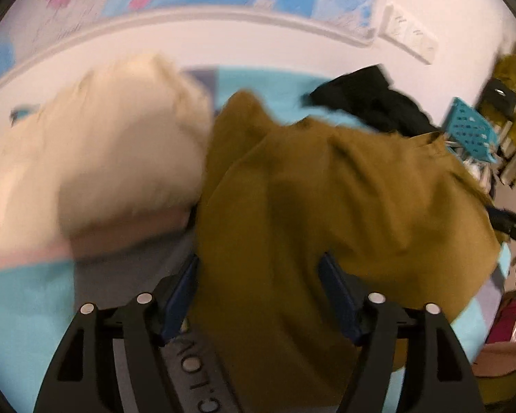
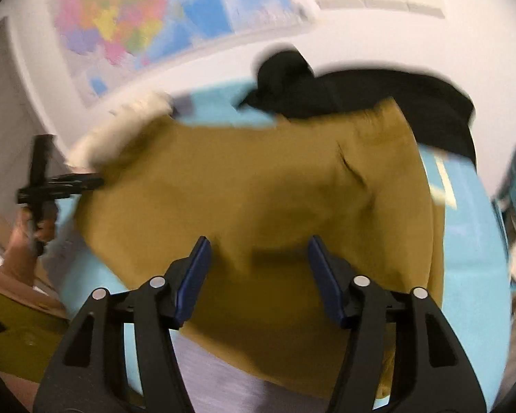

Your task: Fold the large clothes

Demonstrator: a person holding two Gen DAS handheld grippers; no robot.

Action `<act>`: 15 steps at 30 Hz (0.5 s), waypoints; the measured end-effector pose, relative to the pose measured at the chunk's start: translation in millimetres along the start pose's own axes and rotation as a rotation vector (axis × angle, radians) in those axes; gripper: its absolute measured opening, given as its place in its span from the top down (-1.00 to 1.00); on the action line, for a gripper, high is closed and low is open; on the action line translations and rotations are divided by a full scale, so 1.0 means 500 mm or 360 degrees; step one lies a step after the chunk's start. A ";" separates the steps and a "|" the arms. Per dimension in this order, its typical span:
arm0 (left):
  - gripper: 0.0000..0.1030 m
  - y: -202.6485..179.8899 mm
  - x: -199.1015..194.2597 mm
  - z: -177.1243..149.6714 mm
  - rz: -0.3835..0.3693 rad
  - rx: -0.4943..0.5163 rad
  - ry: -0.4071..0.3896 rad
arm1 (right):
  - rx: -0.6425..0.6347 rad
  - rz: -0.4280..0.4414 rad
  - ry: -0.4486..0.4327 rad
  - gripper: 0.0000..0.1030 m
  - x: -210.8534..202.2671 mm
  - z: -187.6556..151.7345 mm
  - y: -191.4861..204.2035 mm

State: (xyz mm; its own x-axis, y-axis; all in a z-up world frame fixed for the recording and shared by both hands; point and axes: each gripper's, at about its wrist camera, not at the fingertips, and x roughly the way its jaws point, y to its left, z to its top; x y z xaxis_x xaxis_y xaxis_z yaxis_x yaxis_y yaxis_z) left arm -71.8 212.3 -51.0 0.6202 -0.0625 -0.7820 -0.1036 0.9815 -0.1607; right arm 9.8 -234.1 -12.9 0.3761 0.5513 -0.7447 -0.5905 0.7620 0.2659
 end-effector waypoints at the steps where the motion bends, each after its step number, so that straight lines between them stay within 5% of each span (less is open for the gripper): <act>1: -0.43 0.016 0.000 -0.006 -0.0070 -0.0081 -0.0008 | 0.0042 0.0026 -0.0013 0.11 0.001 -0.003 -0.007; 4: -0.43 0.047 -0.031 -0.022 -0.0184 -0.0219 -0.0060 | 0.0112 0.0077 -0.0062 -0.02 -0.019 0.001 -0.009; 9: -0.37 0.061 -0.091 -0.071 -0.0216 -0.0204 -0.0132 | 0.0148 0.0105 -0.0113 -0.19 -0.045 -0.013 -0.009; 11: 0.13 0.053 -0.093 -0.094 -0.0232 -0.0164 -0.0092 | 0.0192 0.0127 -0.0134 -0.19 -0.050 -0.019 -0.013; 15: 0.70 0.039 -0.091 -0.122 -0.0294 -0.0116 -0.0076 | 0.0253 0.0136 -0.0158 -0.20 -0.059 -0.025 -0.013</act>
State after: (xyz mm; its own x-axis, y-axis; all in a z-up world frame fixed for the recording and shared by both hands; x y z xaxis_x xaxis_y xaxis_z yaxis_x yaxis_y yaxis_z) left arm -149.4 223.3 -55.0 0.6698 -0.2301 -0.7060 -0.0398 0.9383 -0.3435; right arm -6.1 -259.6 -0.3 0.4025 0.6413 -0.6533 -0.5064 0.7505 0.4246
